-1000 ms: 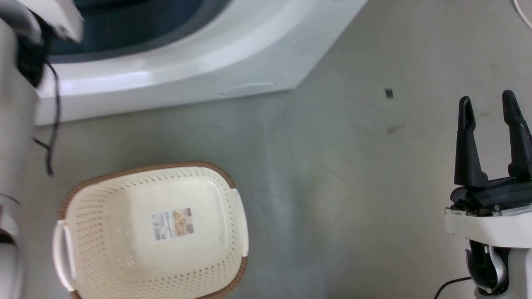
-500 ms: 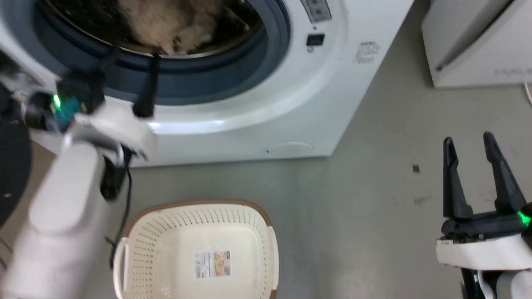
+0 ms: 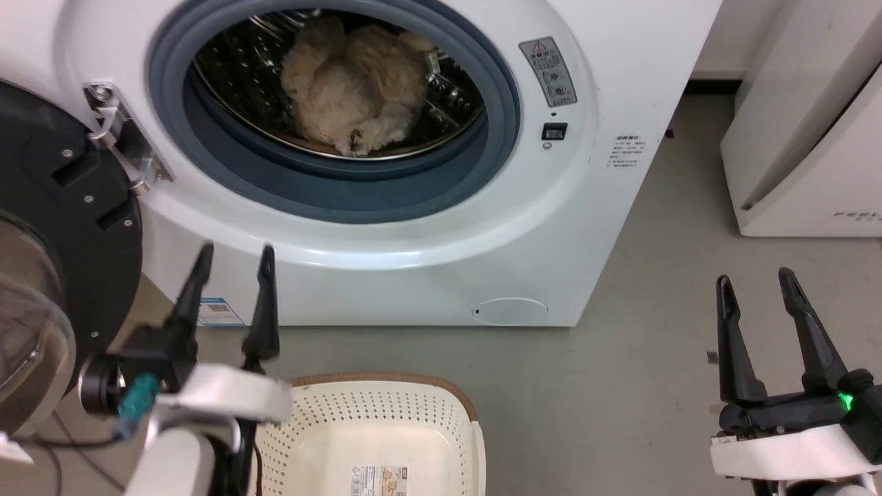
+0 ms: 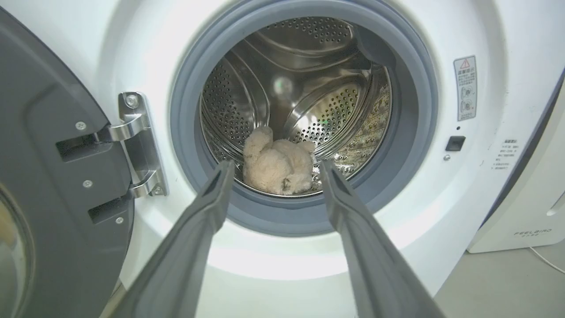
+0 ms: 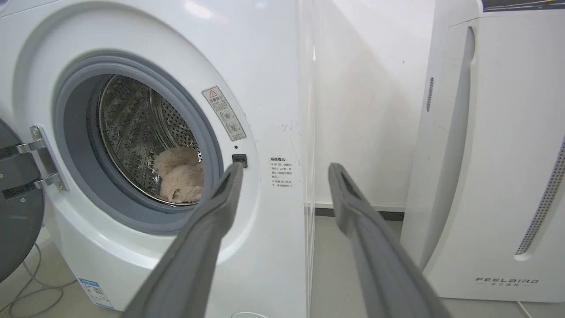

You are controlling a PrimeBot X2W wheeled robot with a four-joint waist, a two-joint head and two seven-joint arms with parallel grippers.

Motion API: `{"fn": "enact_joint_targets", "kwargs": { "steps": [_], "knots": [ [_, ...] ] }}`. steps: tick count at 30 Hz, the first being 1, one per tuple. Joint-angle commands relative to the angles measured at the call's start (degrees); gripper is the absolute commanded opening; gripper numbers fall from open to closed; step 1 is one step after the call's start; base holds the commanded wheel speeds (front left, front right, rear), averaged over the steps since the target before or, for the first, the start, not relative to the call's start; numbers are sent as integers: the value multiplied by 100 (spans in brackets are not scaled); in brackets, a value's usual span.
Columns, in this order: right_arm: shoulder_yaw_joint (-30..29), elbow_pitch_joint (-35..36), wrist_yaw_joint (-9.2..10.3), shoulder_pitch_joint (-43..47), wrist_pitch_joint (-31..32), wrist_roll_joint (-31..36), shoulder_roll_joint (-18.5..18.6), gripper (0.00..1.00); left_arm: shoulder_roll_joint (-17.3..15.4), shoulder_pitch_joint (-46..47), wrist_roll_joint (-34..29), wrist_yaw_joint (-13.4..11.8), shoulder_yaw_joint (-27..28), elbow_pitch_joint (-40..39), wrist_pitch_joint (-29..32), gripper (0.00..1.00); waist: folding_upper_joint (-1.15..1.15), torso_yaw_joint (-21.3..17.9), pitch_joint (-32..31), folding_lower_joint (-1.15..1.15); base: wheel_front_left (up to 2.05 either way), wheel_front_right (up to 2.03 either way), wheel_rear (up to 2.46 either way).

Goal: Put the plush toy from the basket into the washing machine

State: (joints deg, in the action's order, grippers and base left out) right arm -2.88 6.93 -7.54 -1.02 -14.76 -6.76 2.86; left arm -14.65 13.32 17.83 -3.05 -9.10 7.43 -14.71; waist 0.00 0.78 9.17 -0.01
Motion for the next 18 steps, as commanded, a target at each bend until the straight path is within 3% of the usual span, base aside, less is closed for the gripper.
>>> {"fn": "enact_joint_targets", "kwargs": {
  "steps": [1, 9, 18],
  "knots": [
    [-10, -20, 5, 108, -24, 15, 1, 100, 73, -218, -108, -34, 47, -96, -29, 100, 0, 41, -60, 1, 0, 0, 0],
    [-43, -100, 5, 185, -24, -79, 1, 100, 429, -892, -478, 124, 135, -150, -29, 100, 0, 142, -135, 1, 0, 0, 0],
    [-30, -177, 5, 200, -24, -119, 1, 100, 540, -916, -702, 250, 214, -3, -29, 100, 0, 149, -153, 1, 0, 0, 0]
  ]
}}
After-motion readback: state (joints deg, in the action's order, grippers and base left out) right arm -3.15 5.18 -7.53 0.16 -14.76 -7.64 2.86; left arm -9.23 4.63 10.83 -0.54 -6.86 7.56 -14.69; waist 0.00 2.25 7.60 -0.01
